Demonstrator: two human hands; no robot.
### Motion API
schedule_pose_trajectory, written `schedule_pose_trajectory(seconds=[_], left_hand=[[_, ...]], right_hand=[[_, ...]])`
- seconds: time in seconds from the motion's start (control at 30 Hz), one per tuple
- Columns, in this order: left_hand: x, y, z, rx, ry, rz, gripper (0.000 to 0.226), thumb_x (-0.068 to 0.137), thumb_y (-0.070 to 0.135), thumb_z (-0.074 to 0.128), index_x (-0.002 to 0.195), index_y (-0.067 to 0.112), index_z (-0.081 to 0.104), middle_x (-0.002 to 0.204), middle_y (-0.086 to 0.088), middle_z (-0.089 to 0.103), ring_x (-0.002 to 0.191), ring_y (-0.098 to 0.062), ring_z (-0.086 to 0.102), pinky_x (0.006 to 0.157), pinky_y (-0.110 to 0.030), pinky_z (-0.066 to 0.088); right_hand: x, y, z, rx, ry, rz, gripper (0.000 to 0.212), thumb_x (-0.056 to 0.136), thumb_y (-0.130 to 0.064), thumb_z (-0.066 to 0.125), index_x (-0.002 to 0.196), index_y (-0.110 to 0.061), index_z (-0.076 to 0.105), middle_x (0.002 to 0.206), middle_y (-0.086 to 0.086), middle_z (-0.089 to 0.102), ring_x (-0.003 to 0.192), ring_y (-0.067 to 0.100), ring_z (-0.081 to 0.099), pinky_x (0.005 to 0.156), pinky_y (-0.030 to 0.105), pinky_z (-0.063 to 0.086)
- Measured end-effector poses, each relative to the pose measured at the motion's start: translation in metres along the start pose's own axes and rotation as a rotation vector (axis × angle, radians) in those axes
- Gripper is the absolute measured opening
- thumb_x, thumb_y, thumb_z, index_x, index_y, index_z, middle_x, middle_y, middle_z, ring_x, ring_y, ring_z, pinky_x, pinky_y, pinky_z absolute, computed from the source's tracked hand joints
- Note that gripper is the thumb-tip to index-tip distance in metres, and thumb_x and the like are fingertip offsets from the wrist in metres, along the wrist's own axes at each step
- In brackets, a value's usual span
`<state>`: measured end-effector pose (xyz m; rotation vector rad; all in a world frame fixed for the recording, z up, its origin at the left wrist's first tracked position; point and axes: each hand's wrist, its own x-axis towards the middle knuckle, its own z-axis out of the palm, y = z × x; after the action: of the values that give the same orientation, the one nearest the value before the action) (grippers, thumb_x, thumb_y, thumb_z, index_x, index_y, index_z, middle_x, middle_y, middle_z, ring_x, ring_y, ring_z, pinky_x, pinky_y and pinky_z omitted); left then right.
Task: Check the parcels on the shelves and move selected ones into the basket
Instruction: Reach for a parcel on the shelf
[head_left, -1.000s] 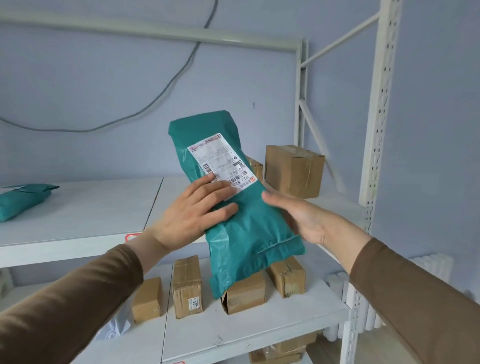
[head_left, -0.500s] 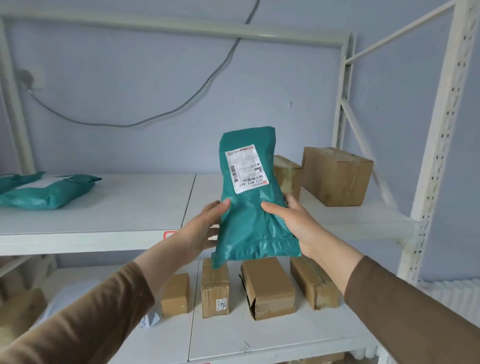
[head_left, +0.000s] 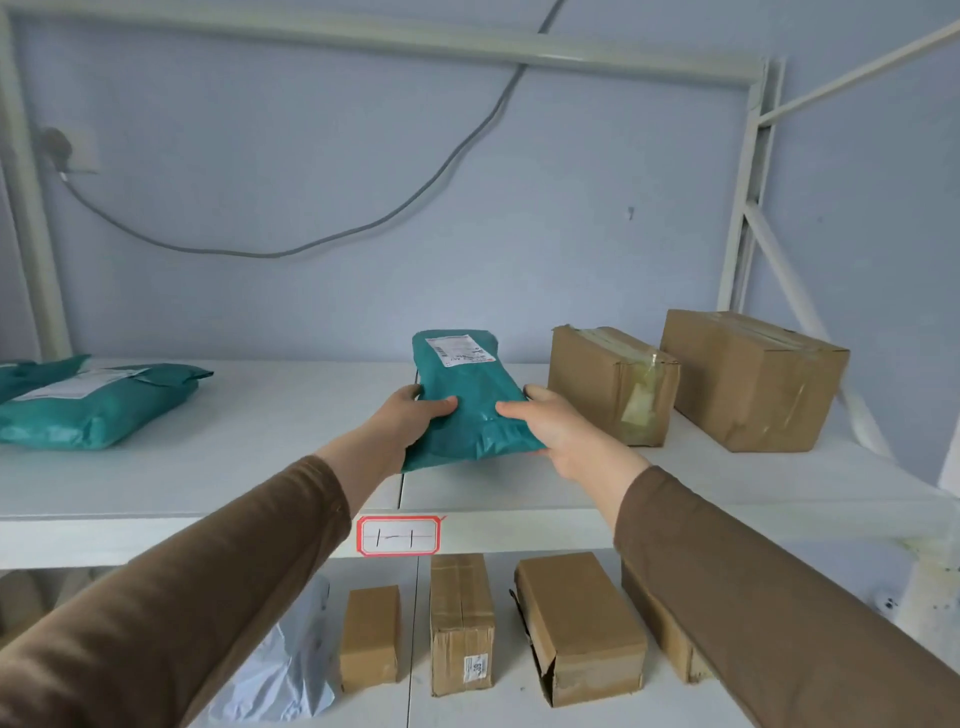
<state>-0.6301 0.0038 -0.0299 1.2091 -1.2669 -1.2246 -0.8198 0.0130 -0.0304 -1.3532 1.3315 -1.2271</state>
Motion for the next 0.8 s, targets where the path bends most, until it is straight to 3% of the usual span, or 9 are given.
schedule_pose_trajectory(seconds=[0.1, 0.17, 0.27, 0.33, 0.43, 0.53, 0.63, 0.73, 0.8], left_hand=[[0.021, -0.001, -0.002, 0.14, -0.006, -0.035, 0.044, 0.095, 0.025, 0.075, 0.135, 0.012, 0.062, 0.122, -0.009, 0.074, 0.109, -0.031, 0.072, 0.101, -0.047, 0.057], [0.032, -0.005, -0.003, 0.223, -0.014, -0.057, 0.045, 0.095, 0.027, 0.075, 0.134, 0.01, 0.063, 0.123, -0.01, 0.073, 0.112, -0.032, 0.071, 0.104, -0.047, 0.055], [0.037, -0.01, -0.004, 0.306, -0.003, -0.068, 0.044, 0.095, 0.033, 0.074, 0.131, 0.011, 0.064, 0.123, -0.01, 0.072, 0.113, -0.031, 0.069, 0.103, -0.043, 0.054], [0.035, -0.008, -0.004, 0.324, 0.004, -0.059, 0.045, 0.095, 0.035, 0.074, 0.131, 0.01, 0.062, 0.126, -0.008, 0.07, 0.115, -0.03, 0.067, 0.104, -0.04, 0.053], [0.031, 0.004, -0.002, 0.302, 0.052, 0.062, 0.052, 0.097, 0.031, 0.071, 0.143, 0.016, 0.052, 0.139, 0.003, 0.057, 0.131, -0.028, 0.057, 0.103, -0.03, 0.043], [0.032, 0.024, 0.011, 0.313, 0.084, 0.219, 0.076, 0.097, 0.036, 0.071, 0.161, 0.021, 0.034, 0.163, -0.003, 0.04, 0.147, -0.029, 0.042, 0.116, -0.037, 0.037], [0.029, 0.041, 0.045, 0.241, 0.003, 0.31, 0.077, 0.099, 0.038, 0.067, 0.163, 0.021, 0.03, 0.169, 0.001, 0.031, 0.153, -0.024, 0.034, 0.12, -0.034, 0.031], [0.028, 0.052, 0.092, 0.203, -0.106, 0.285, 0.075, 0.102, 0.043, 0.06, 0.165, 0.021, 0.025, 0.17, 0.0, 0.027, 0.156, -0.024, 0.028, 0.122, -0.038, 0.025], [0.026, 0.056, 0.123, 0.178, -0.176, 0.202, 0.074, 0.104, 0.046, 0.055, 0.165, 0.019, 0.023, 0.169, -0.001, 0.028, 0.152, -0.026, 0.032, 0.119, -0.038, 0.027]], right_hand=[[0.016, 0.006, 0.01, -0.051, 0.025, 0.004, 0.029, 0.096, -0.008, 0.067, 0.125, -0.008, 0.062, 0.116, 0.008, 0.073, 0.081, 0.017, 0.07, 0.06, 0.022, 0.054], [0.023, 0.015, 0.015, -0.092, 0.051, 0.021, 0.03, 0.097, -0.007, 0.065, 0.126, -0.005, 0.062, 0.12, 0.012, 0.071, 0.081, 0.018, 0.068, 0.054, 0.019, 0.049], [0.028, 0.025, 0.02, -0.116, 0.085, 0.037, 0.033, 0.097, -0.007, 0.065, 0.129, -0.002, 0.062, 0.127, 0.015, 0.07, 0.095, 0.025, 0.067, 0.063, 0.025, 0.051], [0.021, 0.024, 0.019, -0.147, 0.108, 0.014, 0.041, 0.098, -0.012, 0.064, 0.137, -0.003, 0.057, 0.134, 0.007, 0.065, 0.11, 0.028, 0.066, 0.078, 0.029, 0.054], [0.005, 0.011, 0.009, -0.267, 0.183, -0.116, 0.061, 0.1, -0.032, 0.062, 0.155, -0.016, 0.042, 0.155, 0.001, 0.049, 0.14, 0.022, 0.049, 0.099, 0.028, 0.039], [-0.007, -0.002, -0.013, -0.395, 0.316, -0.335, 0.05, 0.1, -0.038, 0.06, 0.148, -0.027, 0.051, 0.151, -0.004, 0.053, 0.129, 0.015, 0.053, 0.097, 0.024, 0.036], [-0.016, -0.013, -0.045, -0.455, 0.452, -0.524, 0.043, 0.102, -0.036, 0.059, 0.143, -0.027, 0.056, 0.145, -0.004, 0.057, 0.134, 0.011, 0.045, 0.102, 0.021, 0.031], [-0.014, -0.016, -0.085, -0.435, 0.589, -0.589, 0.044, 0.102, -0.041, 0.056, 0.144, -0.029, 0.054, 0.149, -0.01, 0.053, 0.142, 0.011, 0.041, 0.114, 0.031, 0.035], [-0.011, -0.016, -0.112, -0.348, 0.656, -0.526, 0.048, 0.102, -0.042, 0.055, 0.148, -0.028, 0.05, 0.154, -0.009, 0.048, 0.144, 0.012, 0.04, 0.116, 0.032, 0.034]])
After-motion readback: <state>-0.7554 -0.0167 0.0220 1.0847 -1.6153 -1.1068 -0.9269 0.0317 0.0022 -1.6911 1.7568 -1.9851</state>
